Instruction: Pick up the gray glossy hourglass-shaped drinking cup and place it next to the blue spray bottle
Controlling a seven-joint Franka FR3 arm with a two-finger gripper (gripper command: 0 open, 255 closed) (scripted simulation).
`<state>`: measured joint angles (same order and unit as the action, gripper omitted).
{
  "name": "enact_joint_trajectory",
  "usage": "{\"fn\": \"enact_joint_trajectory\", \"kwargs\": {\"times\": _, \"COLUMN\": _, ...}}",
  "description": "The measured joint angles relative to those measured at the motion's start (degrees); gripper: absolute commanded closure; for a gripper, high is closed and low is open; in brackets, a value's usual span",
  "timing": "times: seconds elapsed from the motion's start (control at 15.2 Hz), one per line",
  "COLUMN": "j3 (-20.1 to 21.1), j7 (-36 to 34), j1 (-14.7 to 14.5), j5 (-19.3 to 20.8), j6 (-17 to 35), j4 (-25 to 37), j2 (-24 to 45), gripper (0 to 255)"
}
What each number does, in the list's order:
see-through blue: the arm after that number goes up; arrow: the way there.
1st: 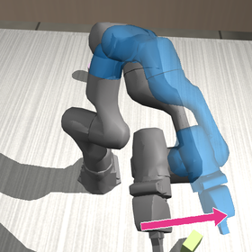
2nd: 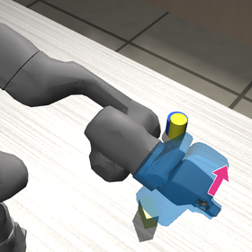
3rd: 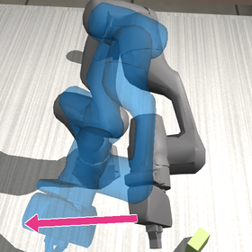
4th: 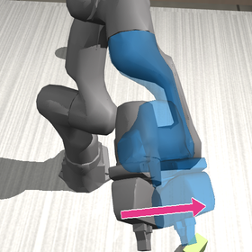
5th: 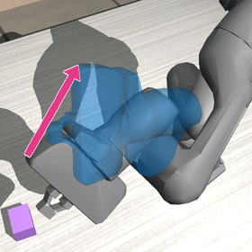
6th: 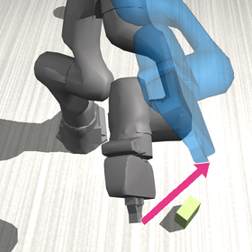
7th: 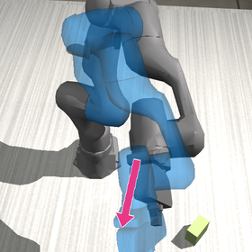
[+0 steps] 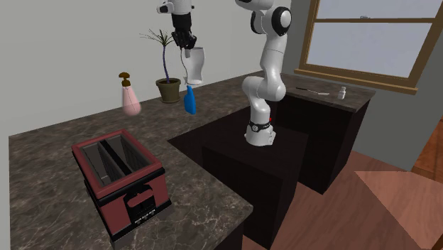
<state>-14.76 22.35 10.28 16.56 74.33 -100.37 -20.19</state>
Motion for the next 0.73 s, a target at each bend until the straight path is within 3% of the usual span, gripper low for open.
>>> {"fn": "enact_joint_trajectory", "kwargs": {"times": 0.73, "j3": -6.82, "j7": 11.03, "j1": 4.57, "j5": 7.88, "j6": -0.06, "j4": -9.44, "j2": -13.20, "gripper": 255}}
